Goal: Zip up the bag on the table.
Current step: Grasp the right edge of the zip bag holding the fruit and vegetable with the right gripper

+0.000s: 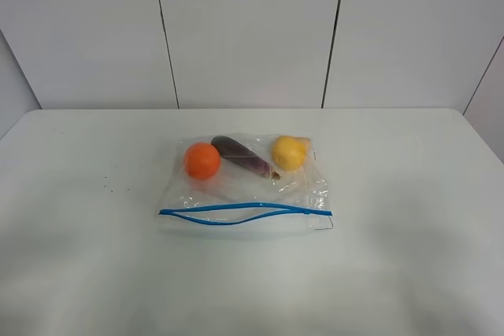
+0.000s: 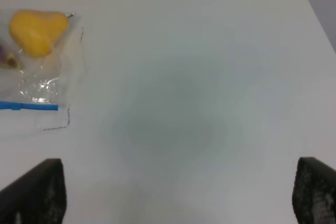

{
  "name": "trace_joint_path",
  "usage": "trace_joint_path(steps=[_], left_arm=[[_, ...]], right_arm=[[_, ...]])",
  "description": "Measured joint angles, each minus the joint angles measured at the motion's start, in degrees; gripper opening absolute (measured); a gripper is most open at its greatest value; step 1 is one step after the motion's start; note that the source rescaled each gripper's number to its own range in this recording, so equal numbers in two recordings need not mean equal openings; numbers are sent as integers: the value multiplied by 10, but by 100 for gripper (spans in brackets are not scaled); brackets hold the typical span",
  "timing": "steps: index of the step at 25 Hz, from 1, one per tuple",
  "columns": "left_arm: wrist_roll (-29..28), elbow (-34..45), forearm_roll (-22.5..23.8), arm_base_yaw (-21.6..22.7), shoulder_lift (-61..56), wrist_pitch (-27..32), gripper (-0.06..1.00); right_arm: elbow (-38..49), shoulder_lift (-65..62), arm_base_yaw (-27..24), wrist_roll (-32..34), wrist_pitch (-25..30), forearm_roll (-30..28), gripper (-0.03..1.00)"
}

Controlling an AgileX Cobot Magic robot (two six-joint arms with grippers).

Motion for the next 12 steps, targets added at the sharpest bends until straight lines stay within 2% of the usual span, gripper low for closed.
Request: trace_joint_path(steps=[6, 12], left_arm=[[0, 0, 0, 0, 0, 0, 100], [0, 0, 0, 0, 0, 0, 100]], right_arm=[[0, 0, 0, 0, 0, 0, 95], [-82, 160, 0, -2, 0, 12, 95]])
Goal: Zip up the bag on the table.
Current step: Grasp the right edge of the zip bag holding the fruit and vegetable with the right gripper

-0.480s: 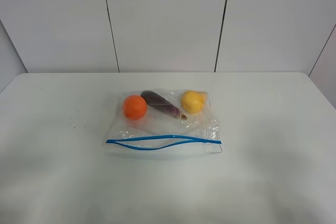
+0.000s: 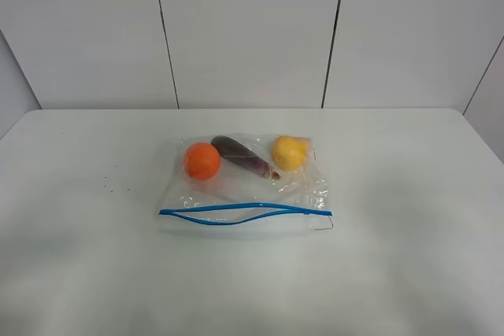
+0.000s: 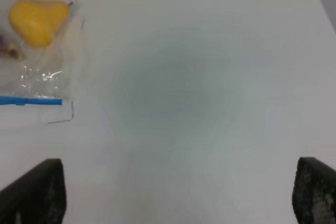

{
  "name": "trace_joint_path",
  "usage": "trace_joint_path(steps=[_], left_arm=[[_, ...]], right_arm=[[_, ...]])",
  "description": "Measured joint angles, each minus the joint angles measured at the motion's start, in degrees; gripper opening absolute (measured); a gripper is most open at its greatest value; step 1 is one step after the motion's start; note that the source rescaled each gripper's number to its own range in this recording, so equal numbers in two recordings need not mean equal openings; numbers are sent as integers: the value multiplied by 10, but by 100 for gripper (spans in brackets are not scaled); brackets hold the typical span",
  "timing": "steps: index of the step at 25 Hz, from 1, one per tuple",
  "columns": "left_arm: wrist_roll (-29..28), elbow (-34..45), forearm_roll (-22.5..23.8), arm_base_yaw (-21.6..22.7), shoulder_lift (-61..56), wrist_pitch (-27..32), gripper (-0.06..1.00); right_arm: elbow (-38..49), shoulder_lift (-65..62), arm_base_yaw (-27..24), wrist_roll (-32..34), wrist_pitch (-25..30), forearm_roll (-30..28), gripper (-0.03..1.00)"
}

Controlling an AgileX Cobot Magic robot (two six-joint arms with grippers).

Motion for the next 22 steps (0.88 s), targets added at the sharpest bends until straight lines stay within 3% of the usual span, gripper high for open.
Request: trace_joint_path(steps=[10, 15, 18, 22], left_arm=[[0, 0, 0, 0, 0, 0, 100], [0, 0, 0, 0, 0, 0, 100], [0, 0, 0, 0, 0, 0, 100], [0, 0, 0, 0, 0, 0, 100]], right_arm=[[-143, 373, 0, -25, -6, 86, 95], [-166, 572, 0, -72, -68, 139, 95], [-167, 670, 0, -132, -115, 200, 93], [-167, 781, 0, -262, -153, 330, 93]])
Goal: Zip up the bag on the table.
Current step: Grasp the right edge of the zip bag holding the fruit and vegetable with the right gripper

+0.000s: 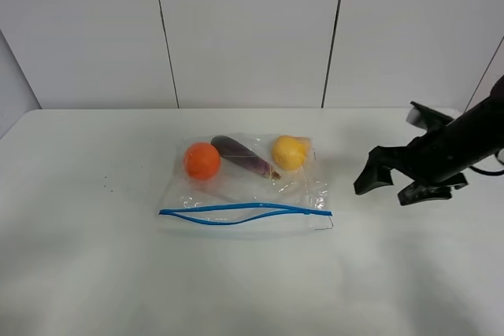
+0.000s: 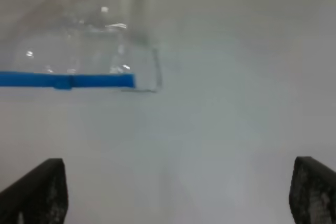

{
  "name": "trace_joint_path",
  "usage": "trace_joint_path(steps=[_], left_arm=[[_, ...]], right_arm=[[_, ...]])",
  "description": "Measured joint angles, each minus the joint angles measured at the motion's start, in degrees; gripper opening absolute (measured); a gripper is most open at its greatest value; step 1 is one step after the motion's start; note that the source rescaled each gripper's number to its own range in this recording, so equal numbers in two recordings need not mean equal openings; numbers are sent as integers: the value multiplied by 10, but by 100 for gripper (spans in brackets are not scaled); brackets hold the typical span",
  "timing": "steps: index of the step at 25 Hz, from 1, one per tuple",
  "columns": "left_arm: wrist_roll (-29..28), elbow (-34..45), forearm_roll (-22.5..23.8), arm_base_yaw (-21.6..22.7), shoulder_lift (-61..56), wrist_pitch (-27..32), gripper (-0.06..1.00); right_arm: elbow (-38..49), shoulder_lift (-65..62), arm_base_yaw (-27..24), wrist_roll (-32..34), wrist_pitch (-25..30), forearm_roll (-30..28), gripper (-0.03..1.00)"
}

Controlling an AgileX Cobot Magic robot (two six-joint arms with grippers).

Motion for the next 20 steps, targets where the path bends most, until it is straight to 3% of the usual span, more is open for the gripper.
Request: trace_joint_path(steps=[7, 9, 14, 20], left_arm=[[0, 0, 0, 0, 0, 0, 100], [0, 0, 0, 0, 0, 0, 100], [0, 0, 0, 0, 0, 0, 100], [0, 0, 0, 0, 0, 0, 100]], right_arm=[[0, 116, 0, -252, -14, 258, 93], [-11, 143, 0, -301, 0, 297, 93], [-77, 213, 0, -328, 66, 314, 93], [-97, 244, 0, -350, 80, 313, 93]])
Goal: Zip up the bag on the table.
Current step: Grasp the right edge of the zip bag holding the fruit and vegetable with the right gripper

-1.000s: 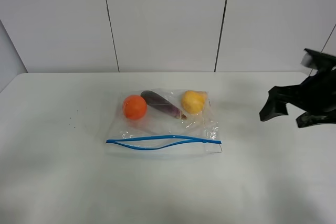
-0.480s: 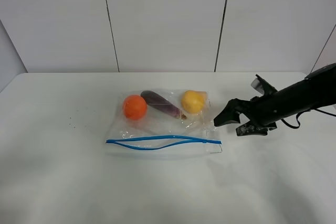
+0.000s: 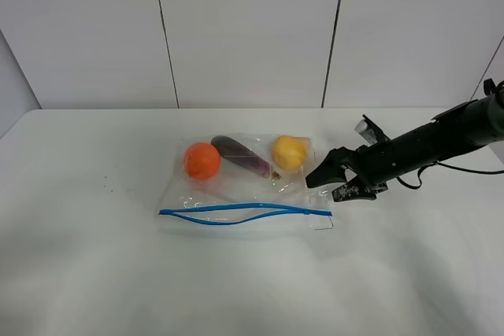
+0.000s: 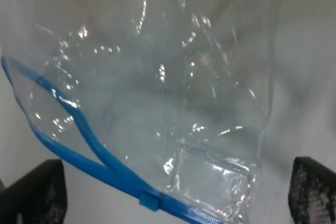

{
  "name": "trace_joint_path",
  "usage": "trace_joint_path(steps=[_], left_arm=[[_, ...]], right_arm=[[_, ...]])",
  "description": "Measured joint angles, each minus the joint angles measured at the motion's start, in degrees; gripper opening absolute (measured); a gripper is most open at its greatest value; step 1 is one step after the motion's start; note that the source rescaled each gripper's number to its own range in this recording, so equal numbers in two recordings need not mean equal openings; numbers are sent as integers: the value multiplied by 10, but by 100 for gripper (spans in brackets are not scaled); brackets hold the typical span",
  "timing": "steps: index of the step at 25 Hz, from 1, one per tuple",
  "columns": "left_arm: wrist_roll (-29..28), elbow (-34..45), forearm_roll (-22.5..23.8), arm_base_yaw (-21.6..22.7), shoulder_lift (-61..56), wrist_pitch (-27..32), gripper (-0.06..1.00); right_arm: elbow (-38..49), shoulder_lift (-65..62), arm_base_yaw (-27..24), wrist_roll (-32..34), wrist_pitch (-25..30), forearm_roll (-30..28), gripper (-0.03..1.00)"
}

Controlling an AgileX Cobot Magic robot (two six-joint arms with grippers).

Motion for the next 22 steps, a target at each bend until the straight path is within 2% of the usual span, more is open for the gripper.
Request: trace_joint_path(steps=[13, 19, 22], left_arm=[[0, 0, 0, 0, 0, 0, 100], [0, 0, 0, 0, 0, 0, 100], [0, 0, 0, 0, 0, 0, 100]], right_arm=[[-1, 60, 0, -86, 42, 71, 93], [-1, 85, 0, -91, 72, 80, 80], [-1, 86, 0, -91, 79, 82, 70]])
